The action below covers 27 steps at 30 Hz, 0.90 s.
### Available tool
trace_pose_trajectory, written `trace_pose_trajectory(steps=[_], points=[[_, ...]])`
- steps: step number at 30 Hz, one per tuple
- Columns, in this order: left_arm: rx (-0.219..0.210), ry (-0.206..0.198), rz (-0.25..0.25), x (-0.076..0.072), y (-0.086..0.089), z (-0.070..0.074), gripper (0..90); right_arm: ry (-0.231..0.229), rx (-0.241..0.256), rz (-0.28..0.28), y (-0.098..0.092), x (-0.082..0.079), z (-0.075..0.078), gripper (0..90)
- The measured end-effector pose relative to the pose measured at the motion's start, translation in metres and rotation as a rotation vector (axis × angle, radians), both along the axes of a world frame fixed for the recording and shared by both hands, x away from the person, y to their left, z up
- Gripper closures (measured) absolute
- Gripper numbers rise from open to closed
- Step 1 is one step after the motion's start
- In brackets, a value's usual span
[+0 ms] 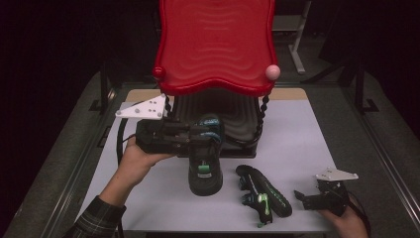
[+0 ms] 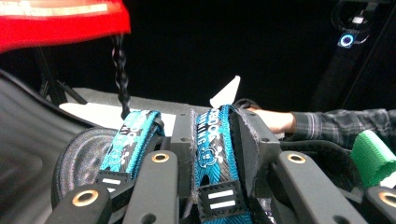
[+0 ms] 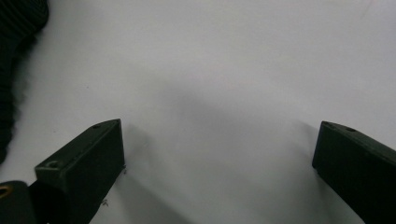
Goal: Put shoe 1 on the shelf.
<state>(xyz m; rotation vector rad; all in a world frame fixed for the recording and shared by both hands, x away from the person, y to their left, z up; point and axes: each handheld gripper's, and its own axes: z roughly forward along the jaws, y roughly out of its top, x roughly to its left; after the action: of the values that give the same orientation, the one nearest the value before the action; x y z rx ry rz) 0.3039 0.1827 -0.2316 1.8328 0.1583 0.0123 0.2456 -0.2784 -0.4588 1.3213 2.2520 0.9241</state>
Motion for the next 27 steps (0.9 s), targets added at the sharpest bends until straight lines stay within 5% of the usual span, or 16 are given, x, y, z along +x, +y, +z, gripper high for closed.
trace_pose_trajectory(steps=[14,27], points=[[-0.044,-0.062,-0.012,0.011,0.003,0.060,70.0,0.002,0.000,-0.002,0.000,0.000,0.000,1.6],[-0.034,-0.127,0.006,0.022,0.004,0.107,70.1,0.003,0.000,-0.002,0.000,0.000,0.000,1.6]])
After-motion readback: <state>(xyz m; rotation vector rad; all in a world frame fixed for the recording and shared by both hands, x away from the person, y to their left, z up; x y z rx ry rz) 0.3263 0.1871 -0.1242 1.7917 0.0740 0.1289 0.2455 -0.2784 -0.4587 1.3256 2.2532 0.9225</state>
